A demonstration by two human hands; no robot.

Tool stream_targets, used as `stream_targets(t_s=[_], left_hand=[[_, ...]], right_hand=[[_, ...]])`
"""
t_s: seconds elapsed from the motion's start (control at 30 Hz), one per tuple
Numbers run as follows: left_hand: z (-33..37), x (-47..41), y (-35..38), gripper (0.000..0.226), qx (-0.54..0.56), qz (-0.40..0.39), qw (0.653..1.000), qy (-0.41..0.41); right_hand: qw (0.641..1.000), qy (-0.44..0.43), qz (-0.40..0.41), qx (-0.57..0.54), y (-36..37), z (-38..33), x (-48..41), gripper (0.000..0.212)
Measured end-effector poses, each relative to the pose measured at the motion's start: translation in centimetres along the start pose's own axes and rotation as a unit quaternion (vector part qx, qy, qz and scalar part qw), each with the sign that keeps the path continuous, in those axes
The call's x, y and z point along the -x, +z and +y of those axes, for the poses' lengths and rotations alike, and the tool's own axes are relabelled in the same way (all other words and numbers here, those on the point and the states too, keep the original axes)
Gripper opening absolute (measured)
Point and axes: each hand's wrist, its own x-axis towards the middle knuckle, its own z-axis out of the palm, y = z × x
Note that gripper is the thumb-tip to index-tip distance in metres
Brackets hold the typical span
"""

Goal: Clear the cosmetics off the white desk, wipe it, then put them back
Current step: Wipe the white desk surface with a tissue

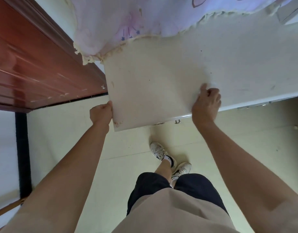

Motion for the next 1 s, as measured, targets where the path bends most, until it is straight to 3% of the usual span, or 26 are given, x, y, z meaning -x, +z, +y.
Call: stream_targets(t_s=[0.1,0.17,0.27,0.33,0.4,0.5,0.6,0.73,0.87,0.93,1.0], left_hand=[[0.0,1.6,-1.2,0.022,0.011,-0.071,0.997,-0.012],[0.2,2.9,-1.9,0.029,0.013,-0.118,0.993,-0.010],[0.2,4.4,-2.5,0.045,0.012,-0.147,0.989,0.002],[-0.1,5.0,-2.8,0.053,0.012,-0.154,0.988,0.006],[-0.7,5.4,-2.9,0.055,0.021,-0.154,0.988,0.005],[-1.3,5.8,-2.7,0.056,0.037,-0.147,0.988,0.003],[-1.7,5.0,-2.8,0.057,0.053,-0.142,0.988,0.002],[-2.3,3.3,-4.0,0.054,0.046,-0.159,0.986,0.003],[-2.1,0.8,-5.8,0.058,0.009,-0.195,0.980,0.026],[-1.8,-0.5,-6.7,0.051,0.021,-0.153,0.987,0.038],[-1.4,-1.7,-7.5,0.041,0.051,-0.082,0.995,0.022]], right_hand=[[0.985,-0.156,-0.058,-0.041,1.6,-6.9,7.7,0.063],[0.958,-0.239,-0.139,-0.080,1.5,-9.9,10.8,0.063],[0.908,-0.285,-0.254,-0.176,-0.2,-9.7,10.4,0.054],[0.921,-0.244,-0.205,-0.224,-1.7,-7.4,8.6,0.048],[0.955,-0.149,-0.115,-0.229,-2.9,-4.2,6.1,0.047],[0.987,0.013,-0.046,-0.151,-3.6,1.0,2.9,0.043],[0.996,0.059,-0.016,-0.068,-2.4,2.7,2.6,0.040],[0.996,-0.084,0.009,0.019,1.1,-4.0,8.0,0.044],[0.973,-0.226,-0.041,-0.029,3.6,-14.2,16.3,0.048],[0.958,-0.267,-0.095,-0.055,4.2,-17.3,18.3,0.047],[0.915,-0.354,-0.181,-0.072,4.2,-18.8,18.2,0.044]])
